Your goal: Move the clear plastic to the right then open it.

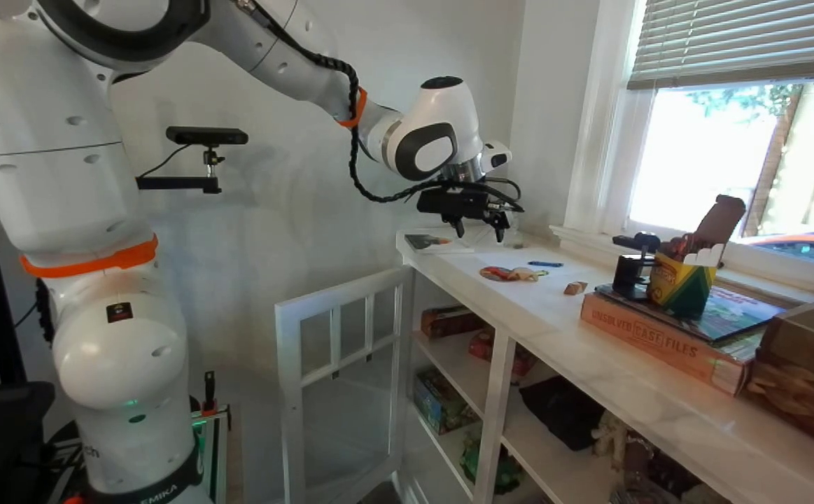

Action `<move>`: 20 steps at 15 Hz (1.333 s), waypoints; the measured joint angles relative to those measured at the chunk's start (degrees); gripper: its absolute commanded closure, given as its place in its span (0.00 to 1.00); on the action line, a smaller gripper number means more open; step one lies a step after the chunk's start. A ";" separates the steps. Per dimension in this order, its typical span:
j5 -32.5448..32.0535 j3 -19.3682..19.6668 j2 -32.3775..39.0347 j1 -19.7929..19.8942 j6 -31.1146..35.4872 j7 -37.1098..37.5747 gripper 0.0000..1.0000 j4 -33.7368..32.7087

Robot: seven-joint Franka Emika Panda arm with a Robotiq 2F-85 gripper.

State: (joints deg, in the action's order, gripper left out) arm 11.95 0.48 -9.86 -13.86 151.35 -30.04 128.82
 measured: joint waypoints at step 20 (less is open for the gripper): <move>-4.18 -4.61 13.53 4.30 3.44 18.73 0.00 -11.93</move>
State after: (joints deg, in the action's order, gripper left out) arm 7.77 -4.14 3.67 -9.55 154.79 -11.31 116.89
